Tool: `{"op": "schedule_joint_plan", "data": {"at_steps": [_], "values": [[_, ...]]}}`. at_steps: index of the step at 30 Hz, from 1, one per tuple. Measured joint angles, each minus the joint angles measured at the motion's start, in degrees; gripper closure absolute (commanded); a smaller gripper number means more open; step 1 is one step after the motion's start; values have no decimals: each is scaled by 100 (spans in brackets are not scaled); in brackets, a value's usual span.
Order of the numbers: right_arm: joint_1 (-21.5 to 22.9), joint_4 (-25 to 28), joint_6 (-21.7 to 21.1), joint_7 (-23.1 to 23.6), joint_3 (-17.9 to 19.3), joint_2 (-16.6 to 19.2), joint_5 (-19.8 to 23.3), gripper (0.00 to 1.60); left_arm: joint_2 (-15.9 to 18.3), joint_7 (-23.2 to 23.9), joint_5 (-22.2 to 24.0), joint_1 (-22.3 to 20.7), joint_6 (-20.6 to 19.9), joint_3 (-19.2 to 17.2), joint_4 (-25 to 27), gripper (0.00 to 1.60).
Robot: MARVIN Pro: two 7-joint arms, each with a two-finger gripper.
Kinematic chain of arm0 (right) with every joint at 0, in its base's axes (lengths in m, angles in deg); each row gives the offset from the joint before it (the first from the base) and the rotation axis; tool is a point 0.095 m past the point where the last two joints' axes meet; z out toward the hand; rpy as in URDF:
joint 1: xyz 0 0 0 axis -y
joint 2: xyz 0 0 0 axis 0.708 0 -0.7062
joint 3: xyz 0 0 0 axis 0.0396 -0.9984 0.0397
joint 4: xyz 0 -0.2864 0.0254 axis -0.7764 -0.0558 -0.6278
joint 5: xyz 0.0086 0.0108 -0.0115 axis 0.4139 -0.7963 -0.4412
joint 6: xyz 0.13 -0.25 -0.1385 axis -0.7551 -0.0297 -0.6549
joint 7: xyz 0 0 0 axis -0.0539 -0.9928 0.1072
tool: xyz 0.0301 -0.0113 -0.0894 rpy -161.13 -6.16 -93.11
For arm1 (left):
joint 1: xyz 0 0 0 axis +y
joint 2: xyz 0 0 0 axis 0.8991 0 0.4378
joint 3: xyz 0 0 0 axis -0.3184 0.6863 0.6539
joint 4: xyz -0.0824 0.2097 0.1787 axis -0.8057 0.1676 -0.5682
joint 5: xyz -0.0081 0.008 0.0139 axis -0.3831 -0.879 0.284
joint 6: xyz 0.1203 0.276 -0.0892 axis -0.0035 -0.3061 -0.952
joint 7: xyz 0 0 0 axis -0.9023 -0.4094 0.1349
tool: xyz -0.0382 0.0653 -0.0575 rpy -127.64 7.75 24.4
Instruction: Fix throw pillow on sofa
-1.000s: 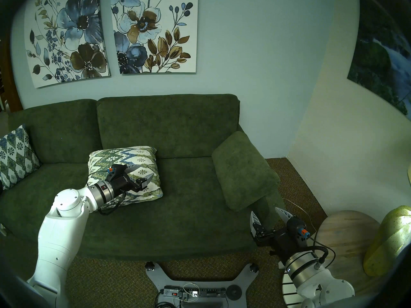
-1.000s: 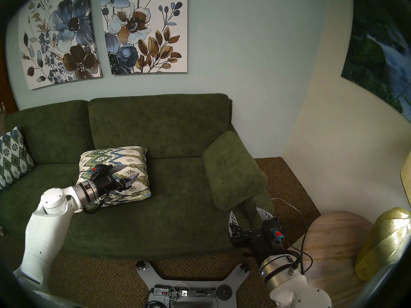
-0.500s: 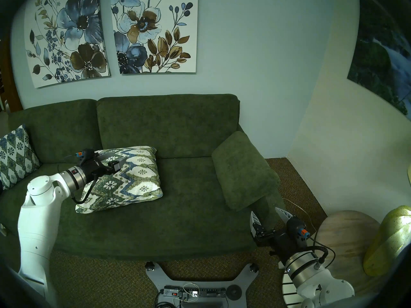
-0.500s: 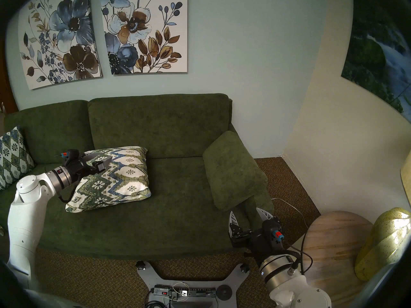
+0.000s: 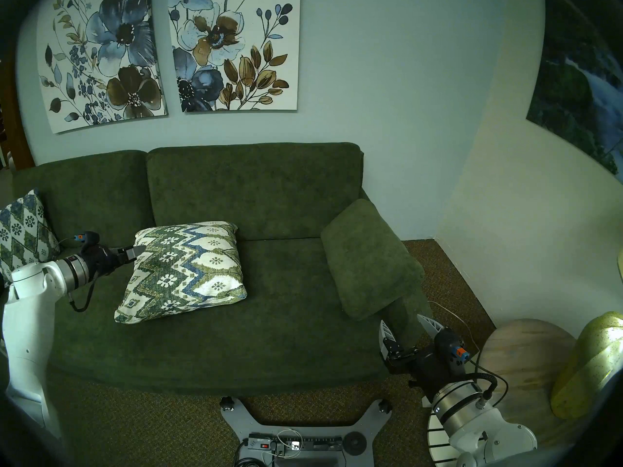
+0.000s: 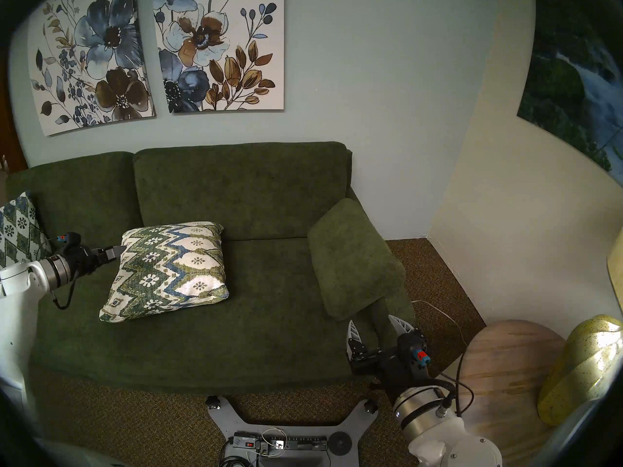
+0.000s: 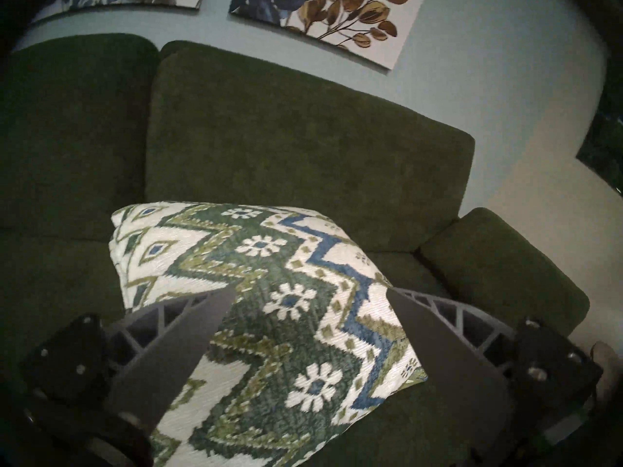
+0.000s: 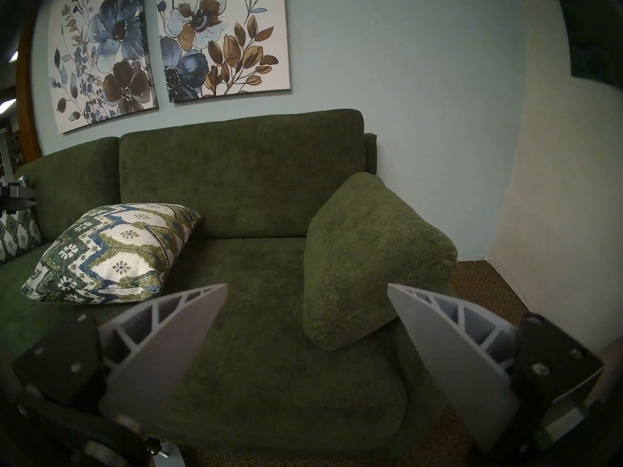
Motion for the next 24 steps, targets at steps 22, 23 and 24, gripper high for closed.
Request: {"op": "schedule_joint_plan", "data": {"at_steps": [22,23,24], "values": [[6,-2,0,44,13,-47,-24,0,1051,310,-594,-942,-90,887,-2425,0],[6,-2,0,45,15,-49,-25,0,1057,296,-608,-1001,-59,918,-2534,0],[6,-3,0,47,15,-51,-27,0,1059,287,-618,-1050,-36,941,-2621,0]]}}
